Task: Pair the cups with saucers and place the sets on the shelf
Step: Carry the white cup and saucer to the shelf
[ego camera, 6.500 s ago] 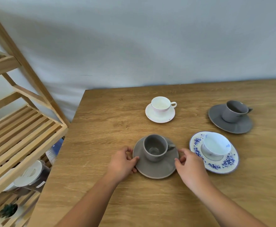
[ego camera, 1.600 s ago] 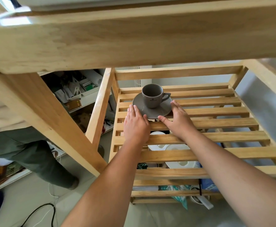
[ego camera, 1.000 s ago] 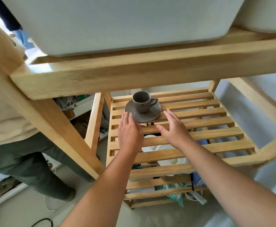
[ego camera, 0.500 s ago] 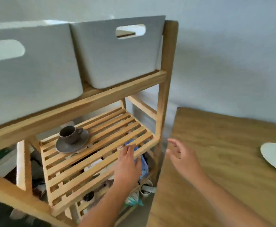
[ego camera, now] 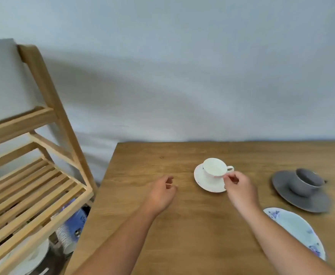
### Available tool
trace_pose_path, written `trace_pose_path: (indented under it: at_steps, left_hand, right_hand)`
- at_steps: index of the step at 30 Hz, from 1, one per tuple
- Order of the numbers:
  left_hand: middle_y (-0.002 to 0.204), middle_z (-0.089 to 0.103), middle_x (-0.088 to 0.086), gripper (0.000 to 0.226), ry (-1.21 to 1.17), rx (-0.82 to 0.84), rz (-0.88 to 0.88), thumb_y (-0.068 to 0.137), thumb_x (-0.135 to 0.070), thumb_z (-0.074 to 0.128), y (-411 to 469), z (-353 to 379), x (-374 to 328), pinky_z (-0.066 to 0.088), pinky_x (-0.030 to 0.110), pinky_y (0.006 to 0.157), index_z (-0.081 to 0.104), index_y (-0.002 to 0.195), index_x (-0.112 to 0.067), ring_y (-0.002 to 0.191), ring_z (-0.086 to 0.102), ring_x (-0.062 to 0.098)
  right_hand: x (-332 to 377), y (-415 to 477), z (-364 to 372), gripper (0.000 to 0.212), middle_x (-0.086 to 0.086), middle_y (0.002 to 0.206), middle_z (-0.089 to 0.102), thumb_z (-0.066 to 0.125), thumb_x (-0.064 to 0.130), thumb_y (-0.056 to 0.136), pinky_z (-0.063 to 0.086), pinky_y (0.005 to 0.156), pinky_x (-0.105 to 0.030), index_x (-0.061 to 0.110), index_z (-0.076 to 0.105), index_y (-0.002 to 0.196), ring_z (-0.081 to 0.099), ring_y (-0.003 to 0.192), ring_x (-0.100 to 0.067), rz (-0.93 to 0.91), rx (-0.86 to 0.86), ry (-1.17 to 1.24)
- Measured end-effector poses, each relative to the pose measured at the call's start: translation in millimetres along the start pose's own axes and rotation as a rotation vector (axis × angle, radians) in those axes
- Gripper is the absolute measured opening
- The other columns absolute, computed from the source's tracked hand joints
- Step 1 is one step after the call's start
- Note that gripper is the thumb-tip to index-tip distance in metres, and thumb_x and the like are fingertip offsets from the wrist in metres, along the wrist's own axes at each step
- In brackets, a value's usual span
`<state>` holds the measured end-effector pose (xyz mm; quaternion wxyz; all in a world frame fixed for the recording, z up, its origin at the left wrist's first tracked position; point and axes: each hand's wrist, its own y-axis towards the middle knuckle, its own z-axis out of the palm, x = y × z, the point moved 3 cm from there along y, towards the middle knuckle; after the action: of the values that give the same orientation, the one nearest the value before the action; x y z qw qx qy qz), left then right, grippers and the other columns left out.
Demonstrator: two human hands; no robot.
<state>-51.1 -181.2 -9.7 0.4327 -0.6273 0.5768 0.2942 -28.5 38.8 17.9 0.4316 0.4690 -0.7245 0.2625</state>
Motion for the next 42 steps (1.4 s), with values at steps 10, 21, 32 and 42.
trace_pose_path:
  at_steps: [10,21,32,42]
  left_hand:
    - [0.084,0.064,0.007,0.031,-0.139,0.085,-0.251,0.091,-0.018,0.057,72.4,77.0,-17.5,0.05,0.024,0.063,0.055,0.12,-0.005,0.063,0.059,0.01]
    - [0.085,0.063,0.015,0.017,-0.151,-0.067,-0.252,0.089,-0.002,0.058,84.7,85.1,-13.4,0.056,0.023,0.052,0.065,0.104,0.003,0.053,0.058,0.015]
    - [0.065,0.061,0.005,0.017,-0.315,-0.154,-0.163,0.089,0.0,0.056,41.4,-6.1,0.8,0.055,0.026,0.062,0.066,0.102,-0.002,0.059,0.058,0.017]
    - [0.076,0.07,0.013,0.016,-0.251,-0.533,-0.299,0.088,-0.007,0.059,-89.1,-190.3,114.4,0.062,0.037,0.069,0.07,0.099,-0.006,0.068,0.068,0.026]
  right_hand:
    - [-56.0,123.5,-22.2,0.012,-0.011,0.078,0.059,0.052,0.009,0.091,0.054,0.053,-0.027,0.005,0.056,0.102,0.061,0.059,-0.019,0.298,0.434,-0.131]
    - [-73.2,130.1,9.2,0.027,-0.018,0.082,0.067,0.061,0.002,0.086,0.057,0.049,-0.025,0.002,0.057,0.113,0.064,0.051,-0.017,0.302,0.622,0.063]
    - [10.8,79.7,44.6,0.022,-0.016,0.075,0.063,0.058,0.001,0.089,0.055,0.048,-0.023,-0.002,0.057,0.111,0.062,0.049,-0.016,0.107,0.671,0.141]
    - [101.5,-61.0,225.4,0.023,-0.019,0.077,0.064,0.059,0.003,0.088,0.055,0.047,-0.023,-0.004,0.058,0.111,0.063,0.049,-0.016,-0.006,1.022,0.13]
